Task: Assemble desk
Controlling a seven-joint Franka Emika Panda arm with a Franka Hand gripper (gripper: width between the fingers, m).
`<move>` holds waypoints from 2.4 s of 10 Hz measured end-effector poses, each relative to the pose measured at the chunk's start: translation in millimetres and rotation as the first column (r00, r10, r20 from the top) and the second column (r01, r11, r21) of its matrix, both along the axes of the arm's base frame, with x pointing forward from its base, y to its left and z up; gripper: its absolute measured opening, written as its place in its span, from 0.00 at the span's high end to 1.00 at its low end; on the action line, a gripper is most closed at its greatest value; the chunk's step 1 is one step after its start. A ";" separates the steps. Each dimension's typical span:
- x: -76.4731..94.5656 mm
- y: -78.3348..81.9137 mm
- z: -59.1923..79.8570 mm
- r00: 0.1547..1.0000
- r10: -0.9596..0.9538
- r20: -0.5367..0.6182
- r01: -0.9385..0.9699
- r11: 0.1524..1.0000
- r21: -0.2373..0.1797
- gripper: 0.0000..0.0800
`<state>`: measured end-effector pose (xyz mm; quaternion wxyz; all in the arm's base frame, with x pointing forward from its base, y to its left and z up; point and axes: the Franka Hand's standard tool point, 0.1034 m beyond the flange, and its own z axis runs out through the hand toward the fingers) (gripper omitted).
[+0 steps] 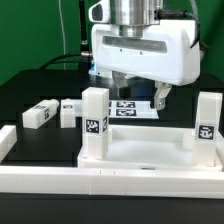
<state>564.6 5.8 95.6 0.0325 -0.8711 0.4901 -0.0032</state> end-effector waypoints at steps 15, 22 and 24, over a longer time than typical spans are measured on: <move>-57.2 7.9 -72.4 0.793 -0.592 -0.144 0.594 0.804 -0.034 0.19; -58.4 9.6 -85.2 0.810 -0.565 -0.156 0.564 0.824 -0.050 0.53; -58.0 9.2 -85.2 0.811 -0.565 -0.153 0.565 0.824 -0.050 0.75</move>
Offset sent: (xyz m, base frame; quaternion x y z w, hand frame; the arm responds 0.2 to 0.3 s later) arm 0.0000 0.0000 0.0000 0.0000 0.0000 0.1296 0.9916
